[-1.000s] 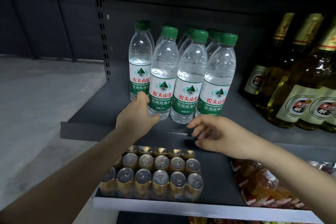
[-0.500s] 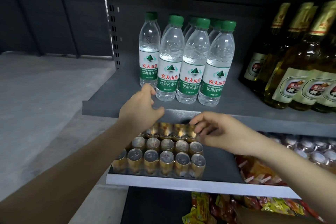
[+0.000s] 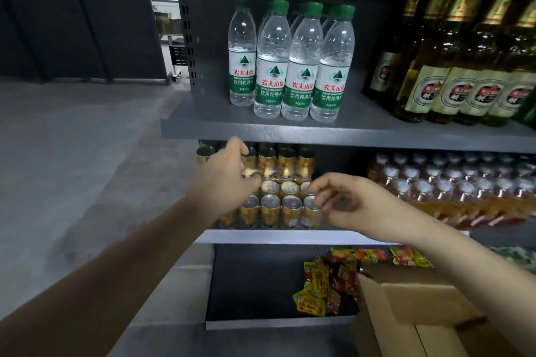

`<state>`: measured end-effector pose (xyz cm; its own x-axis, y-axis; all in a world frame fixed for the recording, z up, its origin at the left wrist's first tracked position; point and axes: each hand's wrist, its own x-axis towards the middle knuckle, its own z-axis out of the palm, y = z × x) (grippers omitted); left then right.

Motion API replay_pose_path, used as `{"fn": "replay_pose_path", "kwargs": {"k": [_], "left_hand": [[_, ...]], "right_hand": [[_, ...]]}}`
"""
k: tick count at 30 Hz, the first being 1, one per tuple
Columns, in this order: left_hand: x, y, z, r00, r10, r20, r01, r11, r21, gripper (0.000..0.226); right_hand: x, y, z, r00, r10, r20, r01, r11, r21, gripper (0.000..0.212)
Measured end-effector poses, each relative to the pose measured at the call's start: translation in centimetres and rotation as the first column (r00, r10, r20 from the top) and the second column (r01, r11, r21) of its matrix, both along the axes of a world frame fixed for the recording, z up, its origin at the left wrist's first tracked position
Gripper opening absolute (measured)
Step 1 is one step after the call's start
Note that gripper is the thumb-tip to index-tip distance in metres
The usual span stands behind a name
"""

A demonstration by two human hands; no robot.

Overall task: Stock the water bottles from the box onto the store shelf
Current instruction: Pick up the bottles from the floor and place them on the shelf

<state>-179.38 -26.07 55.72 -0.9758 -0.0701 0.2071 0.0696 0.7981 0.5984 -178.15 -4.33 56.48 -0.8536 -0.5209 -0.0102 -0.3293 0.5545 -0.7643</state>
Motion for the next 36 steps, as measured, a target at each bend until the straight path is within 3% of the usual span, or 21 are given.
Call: {"fn": "replay_pose_path", "kwargs": {"k": [10, 22, 36], "left_hand": [[4.8, 1.5, -2.6, 0.997, -0.02, 0.072, 0.023, 0.999, -0.047, 0.032], [9.1, 5.5, -7.1, 0.986, -0.061, 0.158, 0.073, 0.995, -0.072, 0.038], [13.6, 8.9, -13.1, 0.966, -0.048, 0.253, 0.075, 0.993, -0.096, 0.04]], "right_hand": [[5.6, 1.4, -2.4, 0.996, -0.084, -0.01, 0.084, 0.995, 0.046, 0.029], [10.0, 5.4, -6.6, 0.991, -0.111, 0.075, 0.104, 0.991, 0.083, 0.031], [14.1, 9.5, -12.7, 0.987, -0.149, 0.067, 0.139, 0.981, 0.132, 0.034]]}}
